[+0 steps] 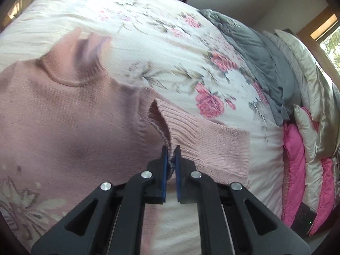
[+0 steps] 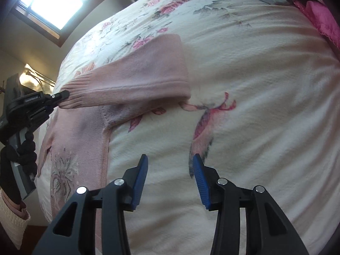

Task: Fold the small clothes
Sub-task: 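Fold the gripped sleeve across the sweater body with the right tool, then open the right tool and release the folded sleeve on the body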

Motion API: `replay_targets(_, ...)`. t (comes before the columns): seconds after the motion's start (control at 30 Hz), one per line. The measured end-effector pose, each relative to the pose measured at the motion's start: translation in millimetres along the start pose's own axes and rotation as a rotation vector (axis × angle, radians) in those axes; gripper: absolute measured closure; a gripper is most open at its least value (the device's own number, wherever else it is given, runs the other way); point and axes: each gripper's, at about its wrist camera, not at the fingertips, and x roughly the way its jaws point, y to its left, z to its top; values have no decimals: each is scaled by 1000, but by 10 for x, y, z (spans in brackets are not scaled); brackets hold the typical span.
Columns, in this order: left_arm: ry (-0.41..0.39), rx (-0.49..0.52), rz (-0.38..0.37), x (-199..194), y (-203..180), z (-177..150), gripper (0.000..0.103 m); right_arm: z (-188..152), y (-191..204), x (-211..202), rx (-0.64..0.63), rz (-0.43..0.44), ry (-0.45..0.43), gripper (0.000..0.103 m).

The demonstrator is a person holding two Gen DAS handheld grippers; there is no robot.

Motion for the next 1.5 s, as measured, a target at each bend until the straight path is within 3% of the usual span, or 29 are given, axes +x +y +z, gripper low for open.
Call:
replay_targets(0.23,-77,-37,146,-552,999,214,99,222,564,224,-49,54,-5,58)
replay_targets(0.47,-102,-116,260,-766,1900,353,99,524,1228,662,-94,98,10,58)
replay_targets(0.63,-86,-144,300,-732,2334,396,99,633,1593,1083,-106,122,60,58)
replay_targets(0.8,13,-122,362,-355,2632,329,97,551,1634,1555,-87,30,143,59)
replay_targets(0.93,24,-166,345,-369,2889,314,89,539,1605,1658,-78,4,160,59)
replay_targets(1.0,-11,-174,346,-554,2933,336,91,558,1696,1562,-98,-8,154,58)
replay_targets(1.13,-92,-166,281,-883,2875,360,88,527,1961,1321,-131,57,84,51)
replay_targets(1.27,-25,-148,220,-640,2765,367,87,468,2109,1504,-111,46,100,51)
replay_targets(1.4,53,-115,253,-224,2774,273,87,358,2065,1817,-85,-27,168,51)
replay_targets(1.5,46,-91,249,-161,2805,289,86,318,2052,1915,-80,-55,171,51)
